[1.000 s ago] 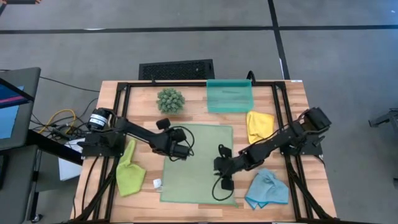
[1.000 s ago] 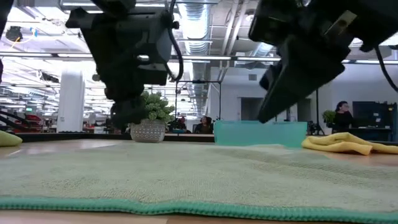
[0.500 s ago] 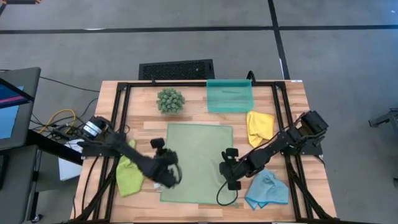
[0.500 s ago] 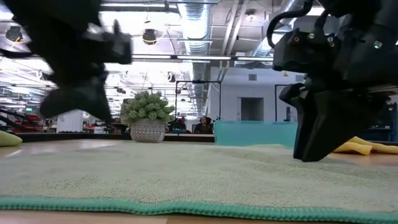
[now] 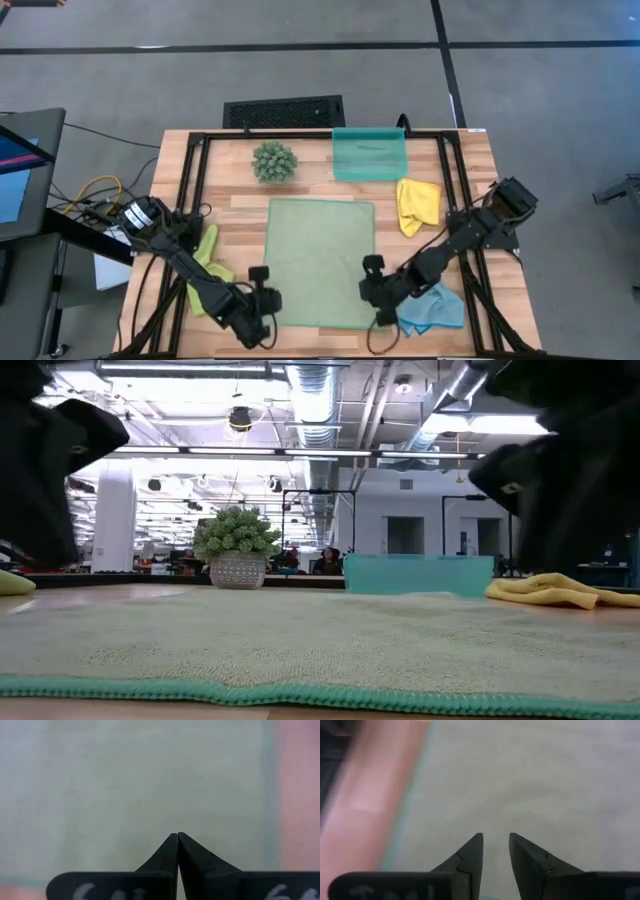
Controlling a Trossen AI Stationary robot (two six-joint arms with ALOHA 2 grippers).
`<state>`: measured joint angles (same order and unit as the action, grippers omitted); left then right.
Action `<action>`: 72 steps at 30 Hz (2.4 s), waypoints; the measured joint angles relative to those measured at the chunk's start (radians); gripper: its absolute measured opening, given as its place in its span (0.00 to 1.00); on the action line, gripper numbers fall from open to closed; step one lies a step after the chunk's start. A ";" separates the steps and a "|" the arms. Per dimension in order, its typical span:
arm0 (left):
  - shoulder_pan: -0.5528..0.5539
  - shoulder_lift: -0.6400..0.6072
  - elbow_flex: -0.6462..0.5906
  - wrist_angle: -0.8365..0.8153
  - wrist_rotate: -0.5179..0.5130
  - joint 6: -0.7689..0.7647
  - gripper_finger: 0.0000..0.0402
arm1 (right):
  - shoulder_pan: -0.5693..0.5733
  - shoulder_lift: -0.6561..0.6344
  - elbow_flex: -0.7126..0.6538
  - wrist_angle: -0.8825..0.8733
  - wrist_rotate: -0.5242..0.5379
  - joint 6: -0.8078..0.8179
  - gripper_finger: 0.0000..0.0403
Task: Roll microfiber towels into tight, uniform cylinder then place into a basket
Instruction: Roll the dark green microfiber cloth
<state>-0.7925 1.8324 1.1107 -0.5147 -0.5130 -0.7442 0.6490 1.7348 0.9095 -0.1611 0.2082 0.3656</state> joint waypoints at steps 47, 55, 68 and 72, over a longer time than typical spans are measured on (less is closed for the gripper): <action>-0.152 0.079 0.005 0.000 0.130 -0.167 0.01 | 0.220 0.115 -0.020 0.163 0.056 -0.044 0.34; -0.152 0.078 0.004 0.005 0.133 -0.170 0.01 | 0.222 0.190 0.030 0.126 0.076 0.024 0.32; -0.210 0.081 0.332 -0.247 -0.041 -0.158 0.00 | 0.313 0.036 0.169 -0.101 0.112 0.021 0.08; -0.236 0.079 0.441 -0.330 -0.206 -0.139 0.00 | 0.334 -0.028 0.171 -0.106 0.253 0.069 0.10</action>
<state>-1.0285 1.9110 1.5514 -0.8445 -0.7191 -0.8836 0.9829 1.7069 1.0806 -0.2666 0.4614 0.4348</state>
